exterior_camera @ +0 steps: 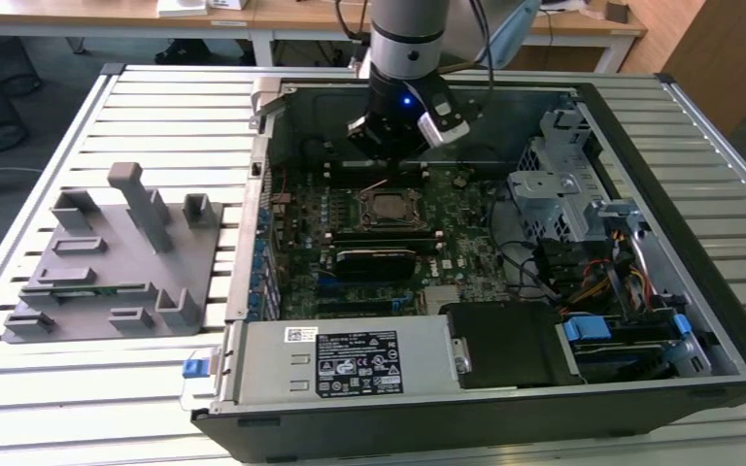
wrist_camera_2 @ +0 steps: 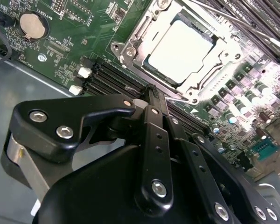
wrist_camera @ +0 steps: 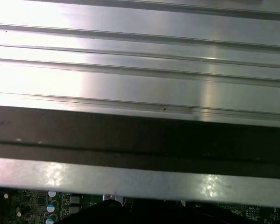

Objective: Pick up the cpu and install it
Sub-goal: 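Install the first cpu locking lever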

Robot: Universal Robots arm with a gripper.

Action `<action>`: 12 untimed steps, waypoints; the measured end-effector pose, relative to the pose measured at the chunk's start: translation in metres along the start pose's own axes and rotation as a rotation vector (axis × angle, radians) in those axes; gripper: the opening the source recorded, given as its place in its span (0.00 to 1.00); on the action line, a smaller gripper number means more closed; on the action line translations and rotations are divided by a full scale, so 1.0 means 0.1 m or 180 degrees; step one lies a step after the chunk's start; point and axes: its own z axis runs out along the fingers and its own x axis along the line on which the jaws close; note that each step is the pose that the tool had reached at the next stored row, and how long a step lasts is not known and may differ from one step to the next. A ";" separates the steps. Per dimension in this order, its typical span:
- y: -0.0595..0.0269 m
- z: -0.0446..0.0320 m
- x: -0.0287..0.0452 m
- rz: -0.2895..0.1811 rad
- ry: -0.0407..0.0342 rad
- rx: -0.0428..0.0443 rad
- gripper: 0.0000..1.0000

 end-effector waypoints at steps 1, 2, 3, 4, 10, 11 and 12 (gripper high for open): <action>0.000 0.006 -0.006 0.0000 0.0000 0.0000 0.11; 0.000 0.011 -0.012 0.0000 0.0000 0.0000 0.11; 0.001 0.017 -0.017 0.0000 0.0000 0.0000 0.11; 0.001 0.022 -0.023 0.0000 0.0000 0.0000 0.11; 0.000 0.052 -0.061 0.0000 0.0000 0.0000 0.11; 0.000 0.058 -0.065 0.0000 0.0000 0.0001 0.11; 0.000 0.064 -0.069 0.0000 0.0000 0.0000 0.11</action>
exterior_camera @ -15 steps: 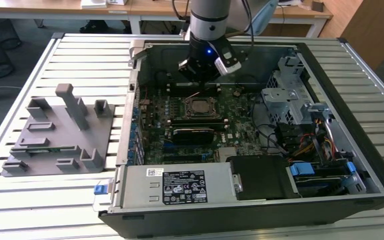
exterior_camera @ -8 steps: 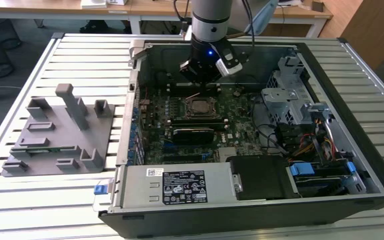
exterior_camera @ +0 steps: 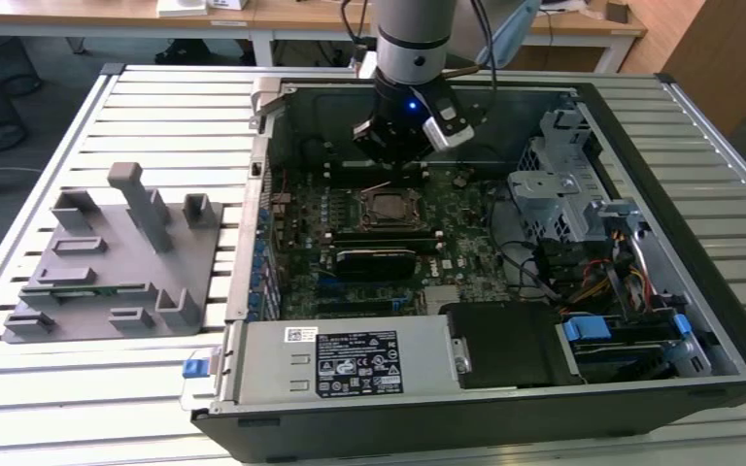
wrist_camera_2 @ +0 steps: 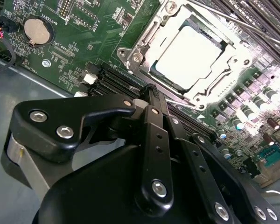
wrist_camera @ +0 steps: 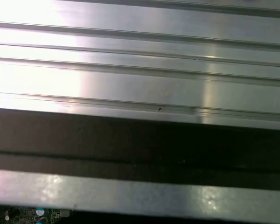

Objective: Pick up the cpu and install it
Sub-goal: 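Install the first cpu locking lever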

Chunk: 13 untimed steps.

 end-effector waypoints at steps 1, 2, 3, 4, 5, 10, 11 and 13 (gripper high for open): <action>-0.001 0.006 -0.004 0.0000 0.0000 0.0000 0.11; -0.001 0.012 -0.009 0.0000 0.0000 0.0000 0.11; -0.002 0.018 -0.015 0.0000 0.0000 0.0000 0.11; -0.002 0.023 -0.020 0.0000 0.0000 0.0000 0.11; -0.003 0.028 -0.024 0.0000 0.0000 0.0000 0.11; -0.005 0.062 -0.041 0.0000 0.0000 0.0001 0.11; -0.006 0.069 -0.044 0.0000 0.0000 0.0001 0.11; -0.006 0.083 -0.047 0.0000 0.0000 0.0001 0.11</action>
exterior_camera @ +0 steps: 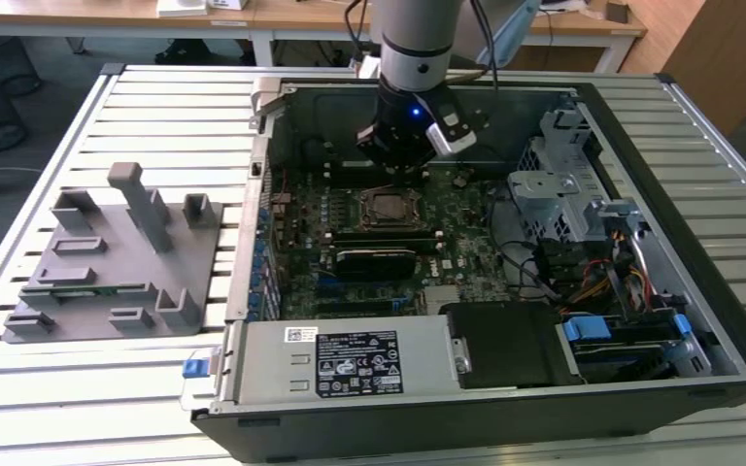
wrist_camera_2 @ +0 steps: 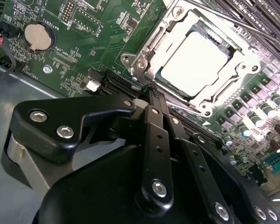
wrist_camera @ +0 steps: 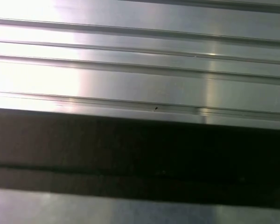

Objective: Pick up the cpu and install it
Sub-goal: 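Install the first cpu locking lever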

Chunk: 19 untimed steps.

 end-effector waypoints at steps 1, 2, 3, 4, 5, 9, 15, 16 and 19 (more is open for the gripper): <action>0.000 0.009 0.000 0.0000 0.0000 0.0000 0.11; -0.001 0.018 0.000 0.0000 0.0000 0.0000 0.11; -0.001 0.028 -0.001 0.0000 0.0000 0.0000 0.11; -0.002 0.037 -0.001 0.0000 0.0000 0.0000 0.11; -0.002 0.045 -0.001 0.0000 0.0000 0.0000 0.11; -0.003 0.064 -0.004 0.0000 0.0000 0.0000 0.11; -0.003 0.064 -0.008 0.0000 0.0000 0.0000 0.11; -0.003 0.060 -0.008 0.0000 0.0000 0.0000 0.11; -0.002 0.047 -0.008 0.0000 0.0000 0.0000 0.11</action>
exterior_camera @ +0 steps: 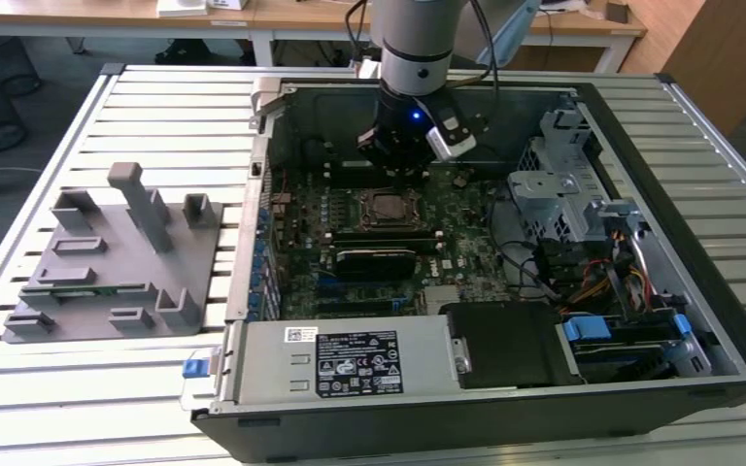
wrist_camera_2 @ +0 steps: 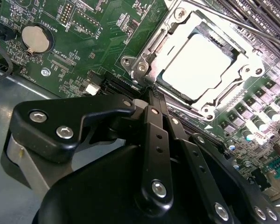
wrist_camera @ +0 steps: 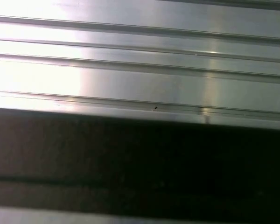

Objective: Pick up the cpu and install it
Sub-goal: 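Install the first cpu locking lever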

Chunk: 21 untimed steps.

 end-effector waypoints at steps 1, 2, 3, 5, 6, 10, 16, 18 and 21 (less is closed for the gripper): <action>0.000 0.000 0.000 0.0000 0.0000 -0.0001 0.11; 0.000 0.000 0.000 0.0000 0.0000 0.0000 0.11; 0.000 -0.001 -0.001 0.0000 0.0000 0.0001 0.11; 0.000 0.002 -0.003 0.0000 0.0001 0.0011 0.11; -0.001 0.004 -0.004 0.0000 0.0001 0.0017 0.11; -0.001 0.021 -0.006 0.0000 0.0002 0.0035 0.11; -0.005 0.046 -0.004 0.0000 0.0004 0.0043 0.11; -0.004 0.056 -0.006 0.0000 0.0001 0.0041 0.11; -0.005 0.061 -0.006 -0.0001 0.0003 0.0045 0.11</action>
